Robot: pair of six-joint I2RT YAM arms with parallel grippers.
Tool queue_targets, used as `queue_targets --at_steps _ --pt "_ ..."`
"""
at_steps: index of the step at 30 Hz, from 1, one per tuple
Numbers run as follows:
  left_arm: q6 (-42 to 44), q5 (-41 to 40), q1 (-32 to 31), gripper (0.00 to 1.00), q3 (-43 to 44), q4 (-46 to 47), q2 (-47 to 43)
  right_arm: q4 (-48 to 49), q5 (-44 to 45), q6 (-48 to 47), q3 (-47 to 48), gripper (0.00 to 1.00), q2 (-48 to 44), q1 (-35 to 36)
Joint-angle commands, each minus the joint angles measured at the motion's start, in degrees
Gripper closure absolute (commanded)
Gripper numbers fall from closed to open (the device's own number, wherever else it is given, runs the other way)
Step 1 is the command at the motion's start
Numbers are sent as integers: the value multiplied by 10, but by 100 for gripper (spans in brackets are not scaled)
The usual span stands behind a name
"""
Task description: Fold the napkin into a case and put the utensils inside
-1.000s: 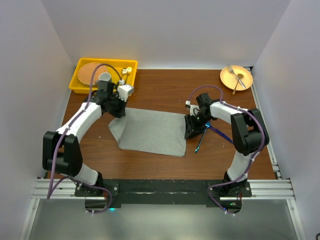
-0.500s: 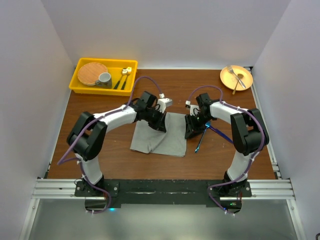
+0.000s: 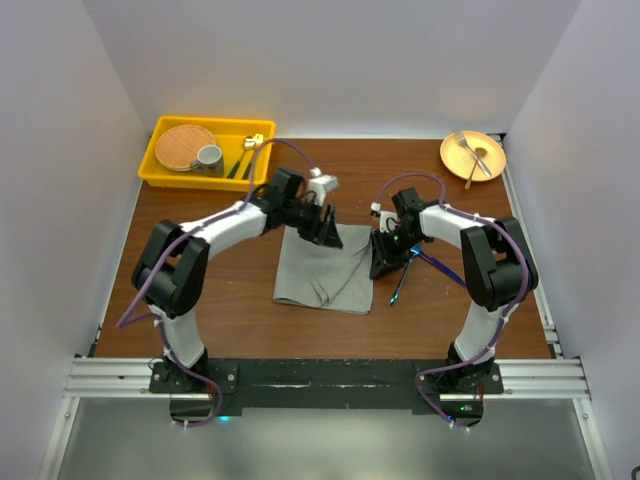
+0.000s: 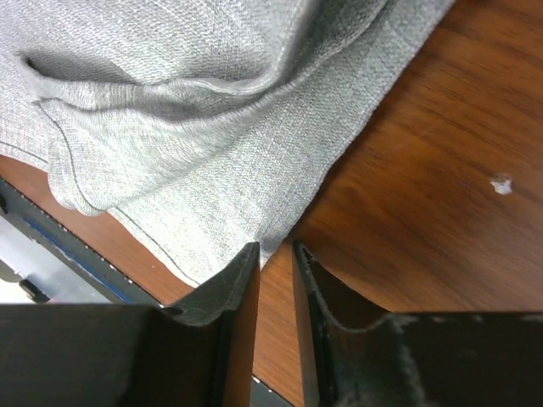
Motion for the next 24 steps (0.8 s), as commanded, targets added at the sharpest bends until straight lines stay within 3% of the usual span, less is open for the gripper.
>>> queue_targets --at_steps 1,4,10,13,16,19,24 --pt "67 10 113 38 -38 -46 -101 29 -8 7 -15 79 0 6" --pt "122 -8 170 38 -80 -90 -151 50 -30 16 -25 88 -2 18" --pt "215 -37 264 39 -132 -174 -191 143 -70 77 -72 90 -17 80" --pt "242 -41 298 39 -145 -200 -195 208 -80 136 -75 88 -3 131" --pt "254 -43 330 39 -145 -214 -195 253 -109 193 -47 75 -1 190" --pt "262 -49 364 40 -141 -234 -197 188 -168 169 12 71 -25 215" --pt "280 -84 393 50 -166 -258 -221 -69 -182 -37 111 69 -77 197"
